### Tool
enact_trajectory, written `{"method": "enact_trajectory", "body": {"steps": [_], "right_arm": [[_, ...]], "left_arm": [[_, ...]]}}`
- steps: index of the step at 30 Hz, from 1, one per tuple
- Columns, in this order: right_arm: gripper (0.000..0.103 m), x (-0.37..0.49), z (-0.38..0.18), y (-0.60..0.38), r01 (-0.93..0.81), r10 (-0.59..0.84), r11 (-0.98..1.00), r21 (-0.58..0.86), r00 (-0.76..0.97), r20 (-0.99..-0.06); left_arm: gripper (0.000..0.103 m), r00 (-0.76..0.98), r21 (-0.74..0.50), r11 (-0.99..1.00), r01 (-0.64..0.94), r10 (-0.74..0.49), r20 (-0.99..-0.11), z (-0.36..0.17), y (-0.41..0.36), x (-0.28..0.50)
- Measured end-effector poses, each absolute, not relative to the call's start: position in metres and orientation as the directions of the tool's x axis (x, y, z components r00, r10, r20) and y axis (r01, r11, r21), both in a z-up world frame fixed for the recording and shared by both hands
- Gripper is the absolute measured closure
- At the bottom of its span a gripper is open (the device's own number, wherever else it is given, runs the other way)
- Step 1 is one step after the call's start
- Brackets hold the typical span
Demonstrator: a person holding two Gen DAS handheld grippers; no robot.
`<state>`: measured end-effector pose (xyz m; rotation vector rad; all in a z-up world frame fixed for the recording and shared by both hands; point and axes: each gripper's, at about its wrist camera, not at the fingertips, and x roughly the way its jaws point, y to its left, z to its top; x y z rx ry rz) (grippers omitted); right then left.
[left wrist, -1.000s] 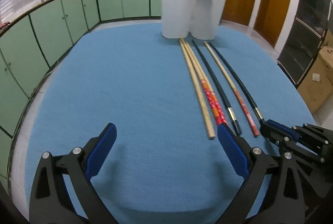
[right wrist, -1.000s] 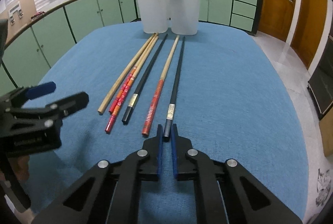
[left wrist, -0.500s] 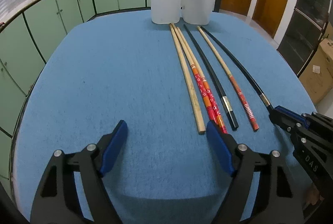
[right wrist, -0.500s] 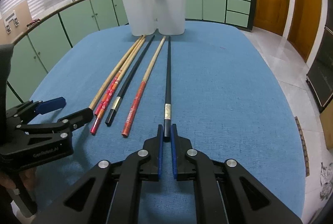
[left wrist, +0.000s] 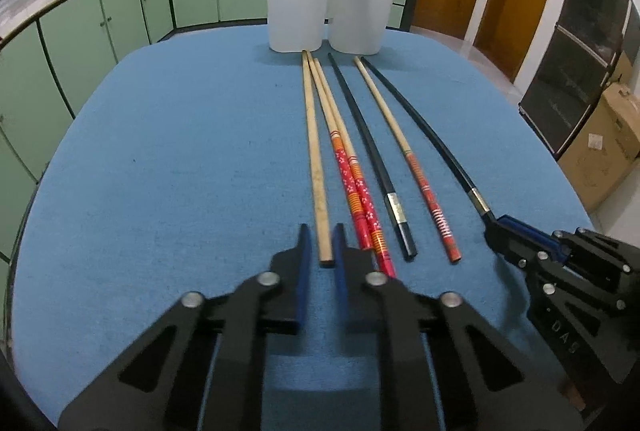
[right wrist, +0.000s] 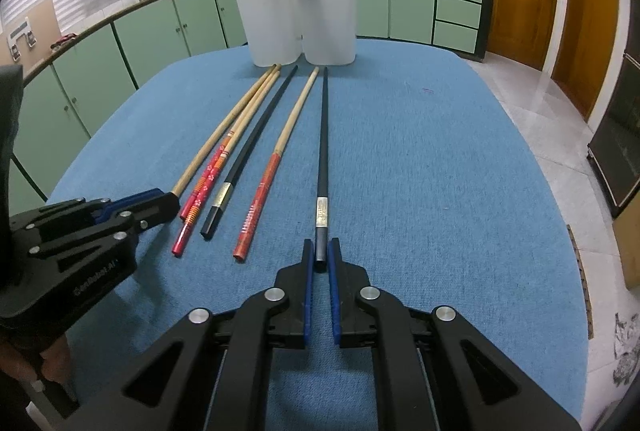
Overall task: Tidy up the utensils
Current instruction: 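Grasp a black chopstick with the right tool while the left tool grasps a wooden chopstick, then lift the held chopsticks with both tools toward the white holder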
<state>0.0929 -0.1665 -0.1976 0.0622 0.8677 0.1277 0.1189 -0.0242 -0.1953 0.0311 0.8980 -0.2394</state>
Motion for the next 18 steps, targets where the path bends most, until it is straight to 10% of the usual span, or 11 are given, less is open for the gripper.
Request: {"method": "enact_trajectory", "body": {"steps": [18], "right_arm": [[0.097, 0.081, -0.144, -0.195, -0.080, 0.185, 0.980, 0.183, 0.707, -0.683]], "left_arm": [[0.097, 0.730, -0.045, 0.975, 0.216, -0.192, -0.657, -0.117, -0.005, 0.109]]}}
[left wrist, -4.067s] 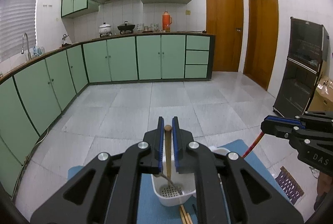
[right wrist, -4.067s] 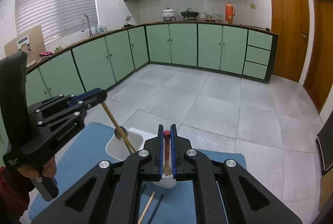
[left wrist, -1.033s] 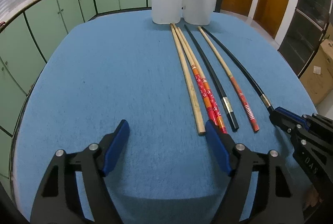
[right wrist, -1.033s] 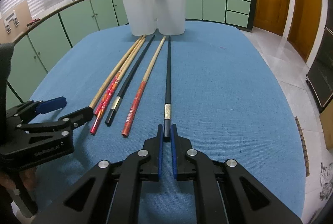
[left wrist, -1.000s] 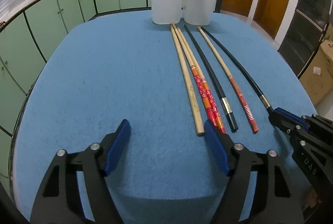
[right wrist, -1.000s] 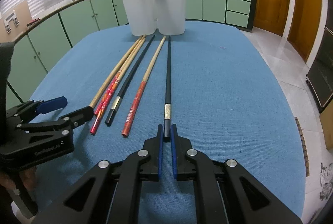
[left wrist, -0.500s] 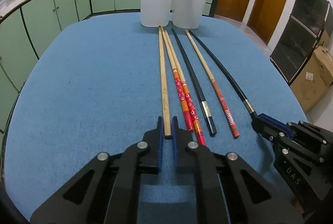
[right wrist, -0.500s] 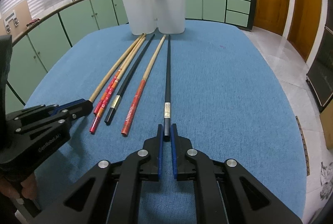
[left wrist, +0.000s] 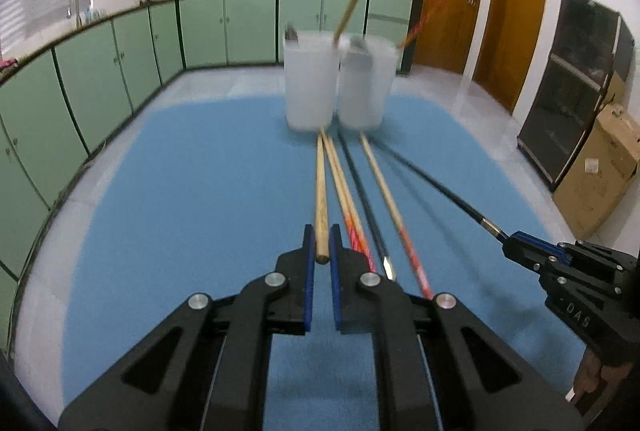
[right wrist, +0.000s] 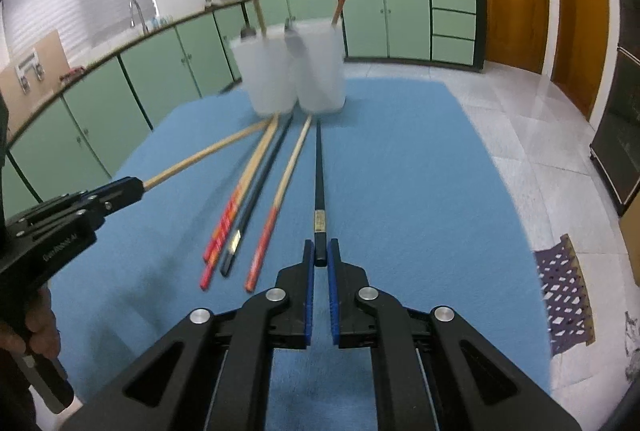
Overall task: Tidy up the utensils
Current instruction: 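Lift the held chopsticks with both tools toward the white holder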
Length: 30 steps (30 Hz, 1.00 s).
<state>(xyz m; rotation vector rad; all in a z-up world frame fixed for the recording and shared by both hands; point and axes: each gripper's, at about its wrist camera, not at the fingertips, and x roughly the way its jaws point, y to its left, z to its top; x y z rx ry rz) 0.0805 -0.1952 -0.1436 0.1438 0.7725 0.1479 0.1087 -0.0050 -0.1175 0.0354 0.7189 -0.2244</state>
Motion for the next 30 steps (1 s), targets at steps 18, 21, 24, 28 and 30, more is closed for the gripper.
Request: {"method": "enact_trajectory", "body": {"steps": [18, 21, 24, 28, 30], "right_arm": [[0.096, 0.112, -0.019, -0.228, -0.175, 0.265, 0.962, 0.209, 0.779, -0.569], [0.097, 0.123, -0.007, -0.227, -0.198, 0.271, 0.962, 0.187, 0.768, -0.580], [0.097, 0.130, 0.002, -0.224, -0.223, 0.272, 0.962, 0.156, 0.760, -0.590], [0.097, 0.137, 0.009, -0.219, -0.253, 0.279, 0.959, 0.129, 0.748, -0.603], [0.097, 0.139, 0.015, -0.217, -0.266, 0.282, 0.957, 0.117, 0.749, -0.599]], "left_arm": [[0.097, 0.808, -0.077, 0.961, 0.265, -0.265, -0.527, -0.017, 0.002, 0.146], [0.097, 0.808, -0.076, 0.958, 0.278, -0.276, -0.521, -0.007, 0.002, 0.150], [0.097, 0.813, -0.065, 0.955, 0.291, -0.283, -0.509, 0.005, 0.002, 0.153], [0.097, 0.813, -0.053, 0.949, 0.312, -0.296, -0.501, 0.015, 0.000, 0.156], [0.097, 0.816, -0.048, 0.946, 0.320, -0.301, -0.494, 0.020, 0.000, 0.158]]}}
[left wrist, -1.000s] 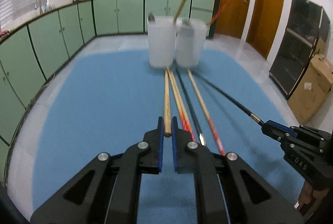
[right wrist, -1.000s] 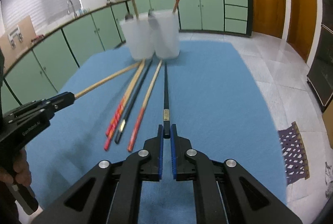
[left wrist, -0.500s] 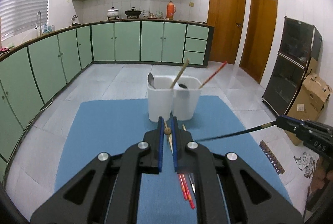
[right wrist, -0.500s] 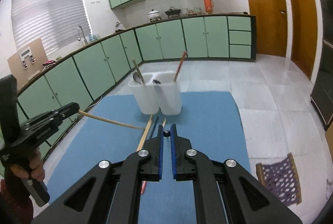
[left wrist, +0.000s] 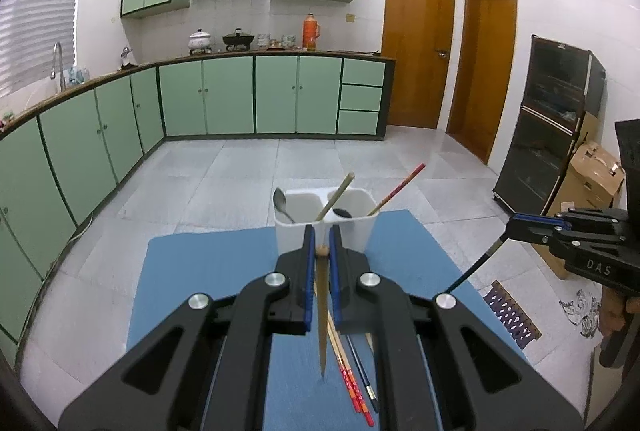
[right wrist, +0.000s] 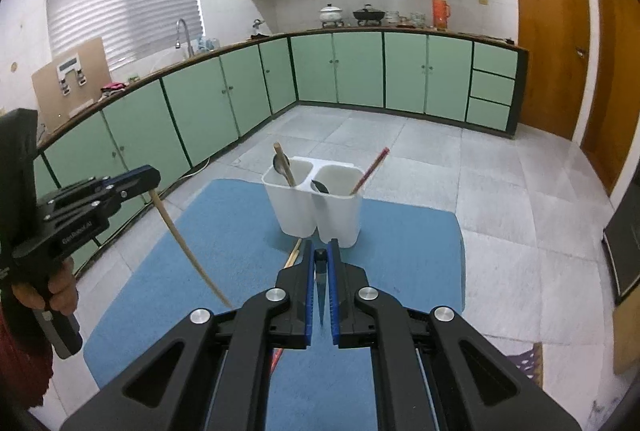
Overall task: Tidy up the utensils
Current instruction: 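Lift the held chopsticks with both tools toward the white holder, then insert the wooden chopstick into the holder with the left tool while the right inserts the black one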
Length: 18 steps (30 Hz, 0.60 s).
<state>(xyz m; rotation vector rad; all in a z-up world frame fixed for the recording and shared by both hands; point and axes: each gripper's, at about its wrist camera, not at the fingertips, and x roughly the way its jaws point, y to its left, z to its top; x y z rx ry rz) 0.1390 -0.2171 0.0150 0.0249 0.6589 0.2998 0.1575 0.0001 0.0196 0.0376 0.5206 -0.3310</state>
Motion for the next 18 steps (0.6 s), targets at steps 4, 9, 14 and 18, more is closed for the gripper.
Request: {"method": "enact_trajectory", "body": {"steps": [4, 9, 14, 18], "right_arm": [[0.097, 0.142, 0.028, -0.216, -0.287, 0.298, 0.951, 0.114, 0.754, -0.586], [0.097, 0.148, 0.047, -0.209, -0.309, 0.297, 0.948, 0.079, 0.768, -0.568], [0.097, 0.162, 0.066, -0.204, -0.333, 0.317, 0.940, 0.075, 0.773, -0.549], [0.097, 0.178, 0.083, -0.204, -0.340, 0.329, 0.937, 0.079, 0.785, -0.525]], "left_arm": [[0.097, 0.823, -0.047, 0.944, 0.325, -0.307, -0.478, 0.029, 0.001, 0.160], [0.097, 0.839, -0.043, 0.946, 0.322, -0.306, -0.451, 0.041, 0.000, 0.164], [0.097, 0.857, -0.039, 0.947, 0.319, -0.306, -0.414, 0.061, -0.001, 0.177], [0.097, 0.881, -0.019, 0.951, 0.309, -0.294, -0.372, 0.082, -0.005, 0.193]]}}
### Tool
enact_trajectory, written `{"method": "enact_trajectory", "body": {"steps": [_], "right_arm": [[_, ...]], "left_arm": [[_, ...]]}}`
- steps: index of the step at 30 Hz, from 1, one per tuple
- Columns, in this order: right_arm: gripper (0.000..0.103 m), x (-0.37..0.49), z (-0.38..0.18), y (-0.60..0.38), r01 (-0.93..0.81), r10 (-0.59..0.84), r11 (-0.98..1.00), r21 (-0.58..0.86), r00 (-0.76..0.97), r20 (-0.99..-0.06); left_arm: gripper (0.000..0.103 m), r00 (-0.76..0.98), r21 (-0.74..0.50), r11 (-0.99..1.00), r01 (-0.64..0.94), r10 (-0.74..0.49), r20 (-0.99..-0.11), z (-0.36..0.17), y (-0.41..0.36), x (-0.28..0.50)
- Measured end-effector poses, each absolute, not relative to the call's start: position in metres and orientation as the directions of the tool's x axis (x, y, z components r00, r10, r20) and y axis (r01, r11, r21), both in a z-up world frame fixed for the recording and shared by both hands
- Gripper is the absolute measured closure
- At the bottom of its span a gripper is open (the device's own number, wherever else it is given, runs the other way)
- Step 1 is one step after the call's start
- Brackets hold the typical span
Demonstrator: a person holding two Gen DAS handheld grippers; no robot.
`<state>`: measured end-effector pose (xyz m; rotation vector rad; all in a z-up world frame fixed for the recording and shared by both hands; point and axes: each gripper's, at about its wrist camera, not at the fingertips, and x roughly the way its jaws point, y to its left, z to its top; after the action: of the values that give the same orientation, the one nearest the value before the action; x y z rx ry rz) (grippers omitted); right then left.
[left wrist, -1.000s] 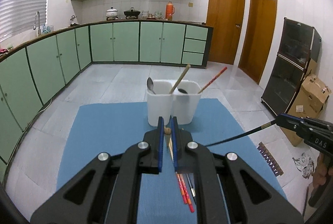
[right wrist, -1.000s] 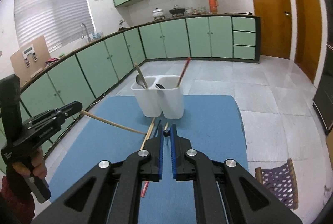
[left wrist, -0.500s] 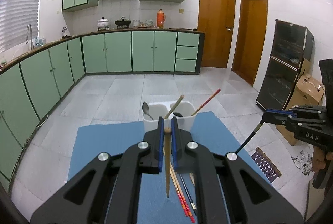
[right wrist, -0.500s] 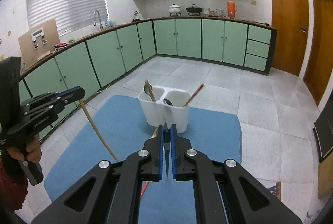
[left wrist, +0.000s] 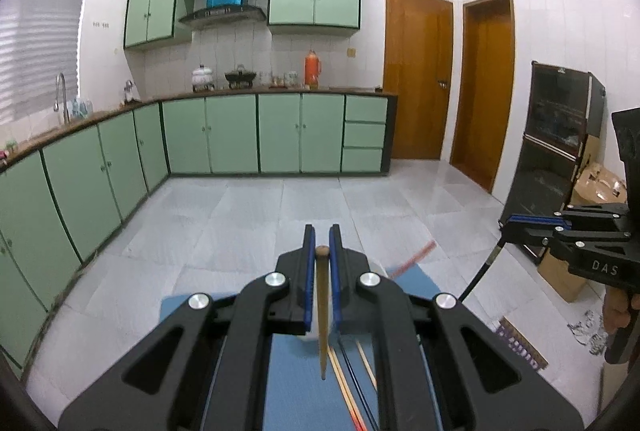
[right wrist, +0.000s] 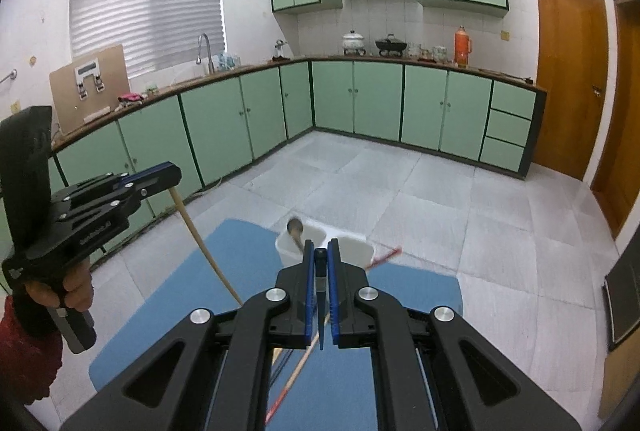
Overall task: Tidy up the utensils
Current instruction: 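Insert the wooden chopstick into the holder with the left tool while the right inserts the black one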
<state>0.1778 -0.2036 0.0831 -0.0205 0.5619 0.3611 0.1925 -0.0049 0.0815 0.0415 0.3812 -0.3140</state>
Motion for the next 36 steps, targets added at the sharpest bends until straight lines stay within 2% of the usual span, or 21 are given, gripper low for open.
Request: {"method": "enact_trajectory", "body": {"steps": [8, 14, 25, 36], "right_arm": [[0.097, 0.212, 0.131, -0.204, -0.351, 0.339, 0.935, 0.056, 0.832, -0.440], [0.097, 0.249, 0.133, -0.200, -0.330, 0.308, 0.944, 0.026, 0.849, -0.428], [0.097, 0.311, 0.061, -0.203, -0.292, 0.292, 0.953, 0.081, 0.813, -0.503], [0.096, 0.321, 0.015, -0.198, -0.288, 0.290, 0.953, 0.099, 0.760, -0.581]], "left_arm": [[0.097, 0.918, 0.009, 0.955, 0.297, -0.283, -0.279, 0.121, -0.018, 0.226], [0.097, 0.931, 0.030, 0.959, 0.281, -0.264, -0.253, 0.123, -0.037, 0.264], [0.097, 0.881, -0.017, 0.961, 0.276, -0.259, -0.395, 0.050, -0.040, 0.319], [0.093, 0.841, -0.008, 0.957, 0.290, -0.259, -0.475, 0.014, -0.030, 0.335]]}}
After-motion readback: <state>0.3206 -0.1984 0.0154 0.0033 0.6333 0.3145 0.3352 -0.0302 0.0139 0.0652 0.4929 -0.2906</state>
